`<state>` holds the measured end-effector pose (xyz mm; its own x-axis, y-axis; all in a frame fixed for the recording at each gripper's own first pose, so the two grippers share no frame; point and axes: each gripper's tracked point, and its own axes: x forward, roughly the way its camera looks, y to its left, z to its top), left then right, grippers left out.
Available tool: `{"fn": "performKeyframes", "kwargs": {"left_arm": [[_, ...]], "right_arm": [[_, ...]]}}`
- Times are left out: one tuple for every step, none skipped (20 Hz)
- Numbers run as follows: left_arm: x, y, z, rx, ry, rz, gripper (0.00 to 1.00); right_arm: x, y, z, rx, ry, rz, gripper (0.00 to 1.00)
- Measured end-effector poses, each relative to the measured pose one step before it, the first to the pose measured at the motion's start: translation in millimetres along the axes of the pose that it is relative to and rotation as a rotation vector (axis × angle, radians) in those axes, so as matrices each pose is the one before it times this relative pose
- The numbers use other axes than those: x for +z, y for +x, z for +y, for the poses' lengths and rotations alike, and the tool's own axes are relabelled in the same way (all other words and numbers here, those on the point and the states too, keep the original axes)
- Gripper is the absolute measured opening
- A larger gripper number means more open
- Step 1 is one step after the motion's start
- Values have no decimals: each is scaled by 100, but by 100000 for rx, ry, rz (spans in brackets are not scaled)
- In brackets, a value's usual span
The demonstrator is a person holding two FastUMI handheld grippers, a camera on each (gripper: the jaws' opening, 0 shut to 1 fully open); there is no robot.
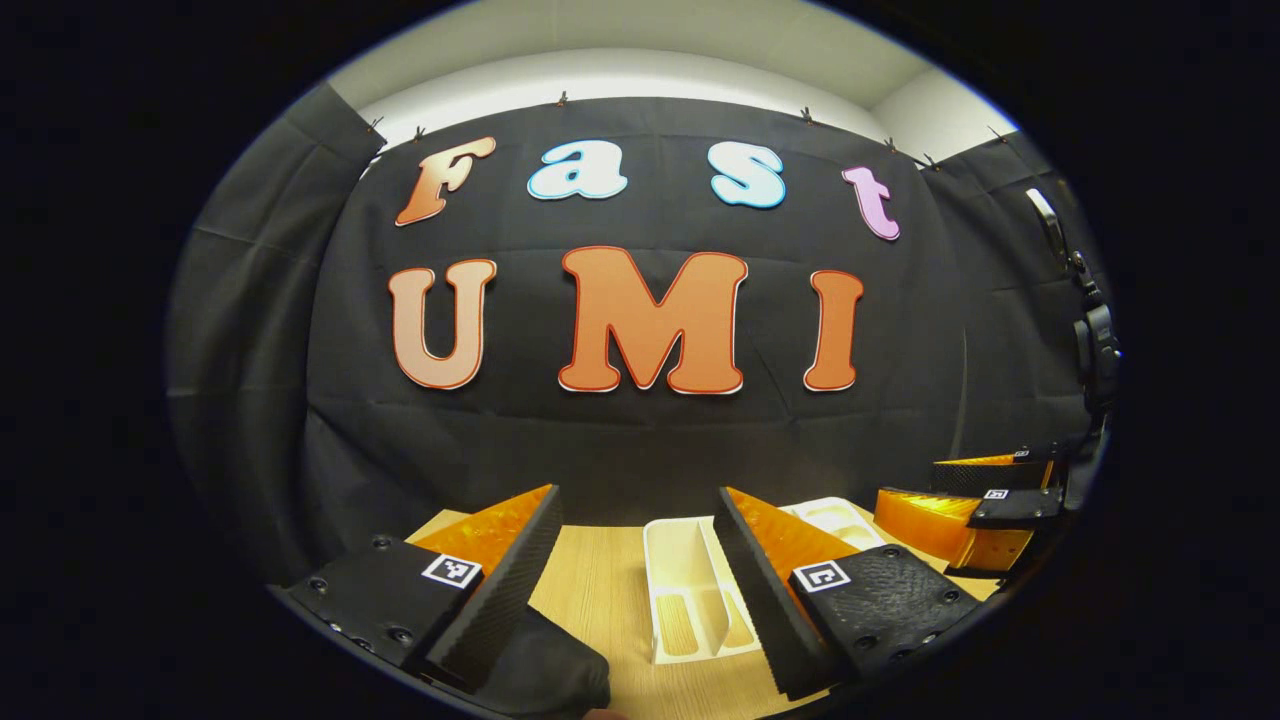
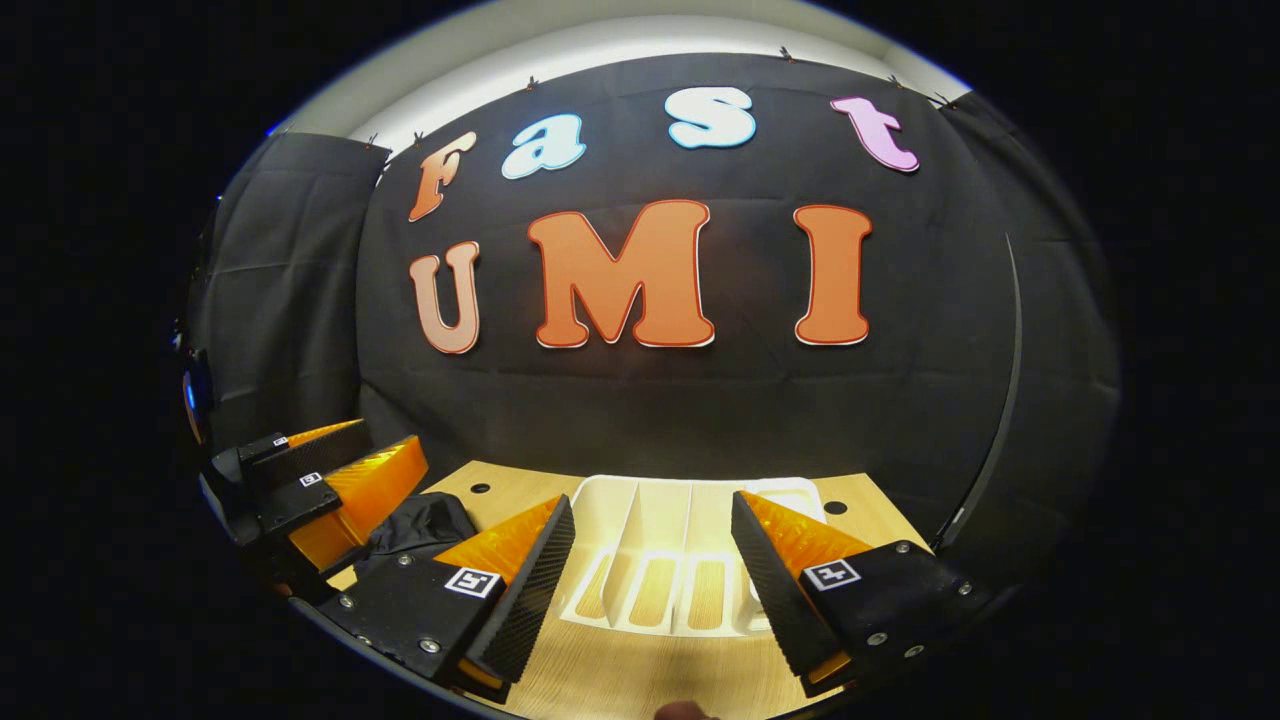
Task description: Open the schoolbag, grab two books from the bookshelf and put them into the schoolbag.
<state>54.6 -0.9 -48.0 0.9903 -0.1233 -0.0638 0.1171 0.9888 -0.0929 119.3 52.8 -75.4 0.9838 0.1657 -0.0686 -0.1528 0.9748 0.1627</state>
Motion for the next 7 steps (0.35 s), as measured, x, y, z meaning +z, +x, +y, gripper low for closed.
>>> {"fn": "performKeyframes", "kwargs": {"left_arm": [[-133, 8, -132, -141, -34, 23, 98], [-48, -90, -96, -233, 144, 2, 97], [0, -31, 38, 79, 427, -30, 98], [47, 85, 12, -239, 337, -54, 98], [-17, -127, 19, 181, 74, -294, 98], [-17, -31, -161, -234, -215, -143, 98], [75, 64, -25, 104, -40, -243, 97]], "right_arm": [[-92, 12, 129, 416, -306, 39, 94], [-126, 149, 106, -443, -728, -33, 94], [-65, 38, 33, 200, -645, 43, 94], [-179, 37, -42, -215, -408, 321, 94], [-24, -41, 59, 393, 93, -76, 94], [-69, -8, 60, 120, 95, 210, 94], [-74, 37, -40, 30, 184, 67, 94]]}}
